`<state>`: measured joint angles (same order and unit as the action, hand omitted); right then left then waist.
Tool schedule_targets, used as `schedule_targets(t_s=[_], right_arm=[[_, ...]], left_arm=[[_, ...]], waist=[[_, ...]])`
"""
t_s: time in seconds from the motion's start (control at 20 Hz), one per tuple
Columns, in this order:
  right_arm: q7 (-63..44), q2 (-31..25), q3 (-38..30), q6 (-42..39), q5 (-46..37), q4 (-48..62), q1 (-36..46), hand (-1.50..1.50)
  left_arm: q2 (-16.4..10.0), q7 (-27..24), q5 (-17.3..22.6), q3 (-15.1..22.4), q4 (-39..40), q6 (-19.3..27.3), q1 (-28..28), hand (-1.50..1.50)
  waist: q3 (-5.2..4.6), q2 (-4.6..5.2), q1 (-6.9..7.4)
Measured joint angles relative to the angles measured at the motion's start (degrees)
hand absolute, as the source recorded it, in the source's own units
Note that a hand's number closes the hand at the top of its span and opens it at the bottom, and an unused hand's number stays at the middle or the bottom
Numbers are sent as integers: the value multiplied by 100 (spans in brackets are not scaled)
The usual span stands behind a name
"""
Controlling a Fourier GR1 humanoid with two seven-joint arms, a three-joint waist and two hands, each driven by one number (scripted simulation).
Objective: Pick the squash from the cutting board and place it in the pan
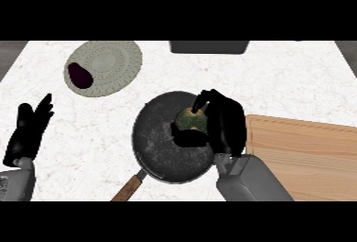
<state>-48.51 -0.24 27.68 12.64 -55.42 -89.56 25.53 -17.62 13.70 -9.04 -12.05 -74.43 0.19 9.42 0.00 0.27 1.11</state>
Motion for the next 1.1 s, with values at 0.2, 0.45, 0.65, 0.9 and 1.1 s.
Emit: schedule_targets(t_s=[0.2, 0.45, 0.65, 0.9, 1.1], right_arm=[[375, 15, 5, 745, 571, 1345, 546, 150], [956, 20, 180, 1696, 1615, 2741, 1118, 150], [1525, 24, 377, 2333, 2701, 3508, 1340, -150], [2184, 24, 641, 2768, 3886, 4264, 1771, -150], [2655, 24, 920, 3227, 4588, 4550, 1980, -150]], left_arm=[[10, 44, -7, 2, -21, -11, 10, 0], [10, 40, 3, 32, -114, -84, -13, 0], [129, 75, -64, 148, -84, -32, 144, 0], [137, 71, -92, 192, -89, -58, 177, 0], [137, 82, -84, 212, -76, -105, 218, 0]], waist=[[1, 4, 20], [4, 26, 108], [8, 62, 213], [11, 87, 340], [12, 99, 404]])
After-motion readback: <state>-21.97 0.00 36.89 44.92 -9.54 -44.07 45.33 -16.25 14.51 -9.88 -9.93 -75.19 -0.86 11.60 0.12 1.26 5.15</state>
